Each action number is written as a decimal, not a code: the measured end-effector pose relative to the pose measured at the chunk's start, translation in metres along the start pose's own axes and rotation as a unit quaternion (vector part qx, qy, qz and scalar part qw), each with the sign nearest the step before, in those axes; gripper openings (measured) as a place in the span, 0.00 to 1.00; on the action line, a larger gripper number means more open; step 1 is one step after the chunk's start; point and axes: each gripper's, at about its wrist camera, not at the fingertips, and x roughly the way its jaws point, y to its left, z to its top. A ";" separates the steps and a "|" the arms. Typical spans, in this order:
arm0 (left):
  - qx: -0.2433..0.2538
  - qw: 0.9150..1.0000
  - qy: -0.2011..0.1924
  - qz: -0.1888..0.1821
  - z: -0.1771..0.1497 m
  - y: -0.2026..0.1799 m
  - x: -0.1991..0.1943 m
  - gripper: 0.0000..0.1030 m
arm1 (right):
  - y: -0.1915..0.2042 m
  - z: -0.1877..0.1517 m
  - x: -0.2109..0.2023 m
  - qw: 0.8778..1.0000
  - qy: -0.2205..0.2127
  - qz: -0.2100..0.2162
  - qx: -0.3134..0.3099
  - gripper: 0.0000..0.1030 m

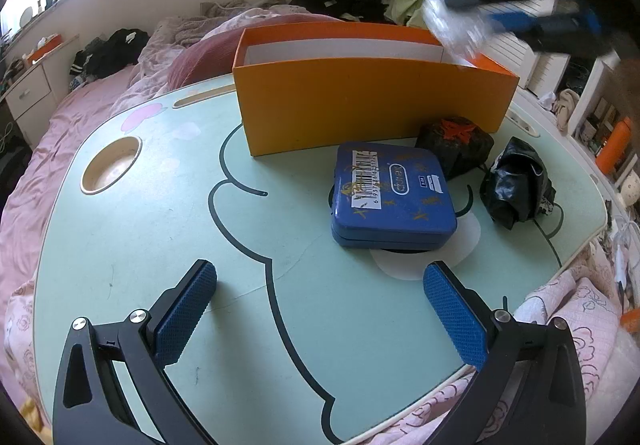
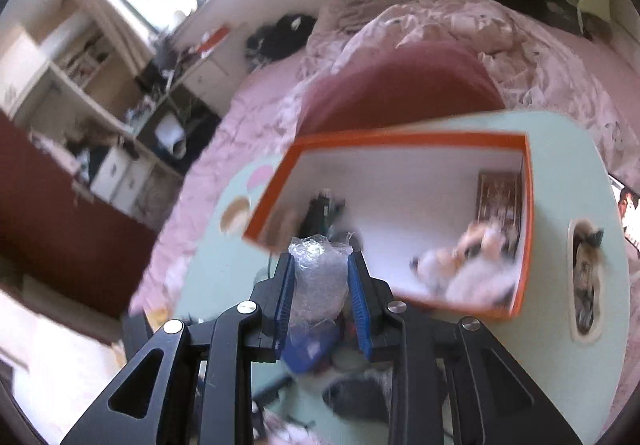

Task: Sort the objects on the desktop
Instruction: 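Grasp the plastic-wrapped item in the box with the right tool, then set the plastic-wrapped item on the table behind the blue tin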

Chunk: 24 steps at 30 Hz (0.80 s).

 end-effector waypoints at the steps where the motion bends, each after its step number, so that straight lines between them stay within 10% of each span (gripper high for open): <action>1: 0.000 1.000 0.000 0.000 0.000 0.000 0.000 1.00 | 0.003 -0.006 0.008 1.000 0.011 -0.002 -0.007 0.26; 13: 0.000 1.000 0.000 -0.001 0.002 0.001 0.002 1.00 | 0.019 -0.069 -0.012 0.987 -0.078 -0.100 -0.103 0.70; 24: 0.001 1.000 0.001 -0.002 0.003 0.003 0.003 1.00 | -0.009 -0.152 -0.012 0.964 -0.086 -0.193 -0.165 0.80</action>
